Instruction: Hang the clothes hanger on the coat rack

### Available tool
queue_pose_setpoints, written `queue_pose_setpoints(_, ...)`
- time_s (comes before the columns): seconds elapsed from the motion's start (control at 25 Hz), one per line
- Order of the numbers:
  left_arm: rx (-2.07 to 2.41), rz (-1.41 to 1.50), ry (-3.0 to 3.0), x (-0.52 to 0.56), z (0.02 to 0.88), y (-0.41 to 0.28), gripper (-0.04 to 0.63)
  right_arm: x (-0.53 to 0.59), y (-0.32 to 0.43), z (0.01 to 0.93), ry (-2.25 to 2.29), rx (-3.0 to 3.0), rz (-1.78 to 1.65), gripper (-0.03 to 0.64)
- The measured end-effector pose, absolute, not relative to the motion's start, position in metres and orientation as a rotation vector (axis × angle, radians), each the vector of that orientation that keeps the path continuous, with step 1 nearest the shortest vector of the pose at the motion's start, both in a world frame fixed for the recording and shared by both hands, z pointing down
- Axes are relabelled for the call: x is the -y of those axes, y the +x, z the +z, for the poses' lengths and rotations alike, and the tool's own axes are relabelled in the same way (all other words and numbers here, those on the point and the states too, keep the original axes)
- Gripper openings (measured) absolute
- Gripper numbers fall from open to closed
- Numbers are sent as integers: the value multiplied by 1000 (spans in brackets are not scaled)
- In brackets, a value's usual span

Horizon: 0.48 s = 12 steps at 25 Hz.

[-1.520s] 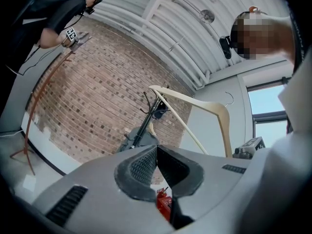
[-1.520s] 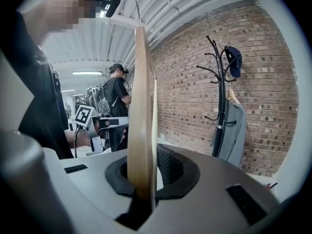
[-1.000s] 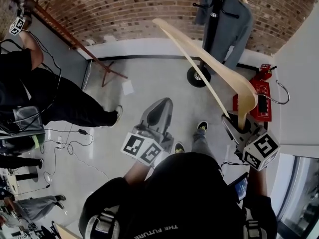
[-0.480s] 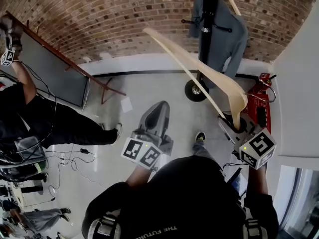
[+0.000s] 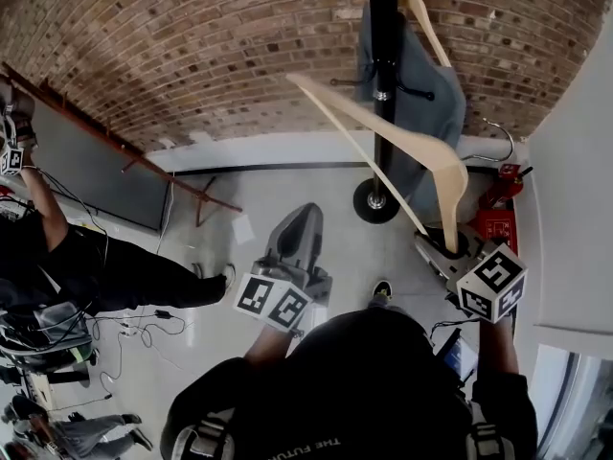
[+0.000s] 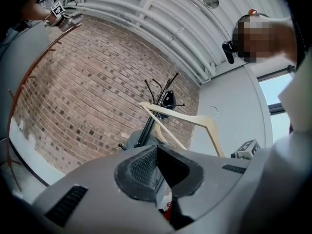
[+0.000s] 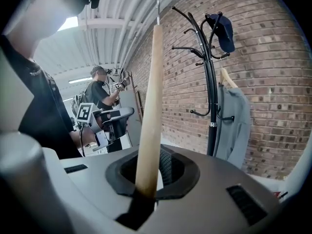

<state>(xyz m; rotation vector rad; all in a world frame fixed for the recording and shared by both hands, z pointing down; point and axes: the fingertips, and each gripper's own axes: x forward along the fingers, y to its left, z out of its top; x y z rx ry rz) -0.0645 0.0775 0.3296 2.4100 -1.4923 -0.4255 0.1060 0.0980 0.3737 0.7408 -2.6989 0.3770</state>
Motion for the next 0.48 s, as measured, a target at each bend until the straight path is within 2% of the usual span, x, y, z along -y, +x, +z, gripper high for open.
queue_pose_setpoints(0.48, 1514, -408, 2391, -14, 340, -27, 20, -31, 137, 381, 661, 2700, 365, 44)
